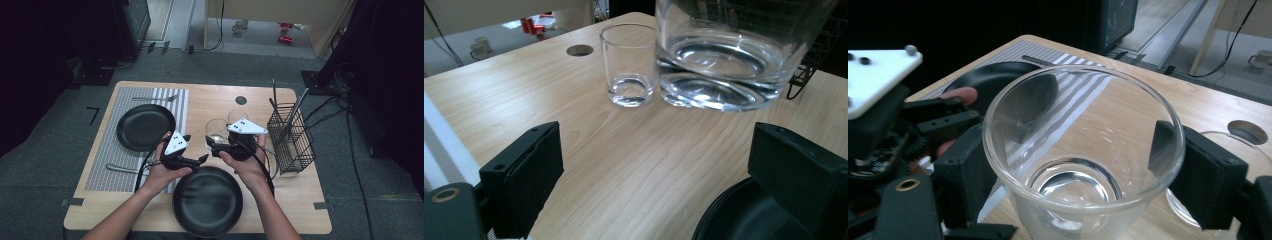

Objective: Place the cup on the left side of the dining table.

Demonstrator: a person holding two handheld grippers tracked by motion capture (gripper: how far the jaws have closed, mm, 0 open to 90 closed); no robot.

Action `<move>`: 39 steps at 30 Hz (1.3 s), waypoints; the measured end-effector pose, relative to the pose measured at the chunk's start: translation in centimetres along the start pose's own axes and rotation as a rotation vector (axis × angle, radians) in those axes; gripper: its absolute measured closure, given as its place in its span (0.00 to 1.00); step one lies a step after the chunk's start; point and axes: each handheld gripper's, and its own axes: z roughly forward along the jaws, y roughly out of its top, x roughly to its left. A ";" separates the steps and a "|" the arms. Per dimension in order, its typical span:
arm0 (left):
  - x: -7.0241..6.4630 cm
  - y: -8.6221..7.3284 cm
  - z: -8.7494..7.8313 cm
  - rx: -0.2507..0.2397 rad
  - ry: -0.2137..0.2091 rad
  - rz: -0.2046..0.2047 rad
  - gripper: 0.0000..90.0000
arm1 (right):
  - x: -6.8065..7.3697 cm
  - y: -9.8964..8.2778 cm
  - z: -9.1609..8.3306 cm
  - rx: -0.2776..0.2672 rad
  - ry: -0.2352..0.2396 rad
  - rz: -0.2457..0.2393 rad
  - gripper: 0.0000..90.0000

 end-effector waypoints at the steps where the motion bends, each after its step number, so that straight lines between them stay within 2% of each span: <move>1: -0.1 0.1 0.2 0.001 0.005 0.003 0.09 | 0.1 0.0 0.0 0.002 0.005 0.001 0.21; 8: -0.4 0.4 0.8 0.003 -0.009 0.013 0.09 | 0.3 0.0 -0.2 -0.004 0.006 -0.003 0.21; 18: -1.0 0.6 1.0 -0.027 -0.081 0.027 0.10 | 0.1 0.0 0.0 0.004 -0.003 0.004 0.21; 23: -1.4 1.3 1.3 -0.045 -0.108 0.052 0.10 | 0.1 0.1 0.2 0.007 0.005 0.007 0.21; 27: -1.1 1.7 1.5 -0.070 -0.111 0.043 0.10 | 0.5 0.0 0.5 0.018 0.020 -0.002 0.21; 29: -0.7 1.7 1.7 -0.090 -0.112 0.043 0.14 | 0.8 -0.1 0.7 0.026 0.035 -0.011 0.21; 33: -0.5 1.7 1.9 -0.091 -0.114 0.055 0.15 | 1.0 -0.3 0.9 0.033 0.044 -0.016 0.21; 39: 0.0 1.5 1.7 -0.133 -0.158 0.064 0.16 | 1.6 -0.7 1.5 0.048 0.064 -0.021 0.21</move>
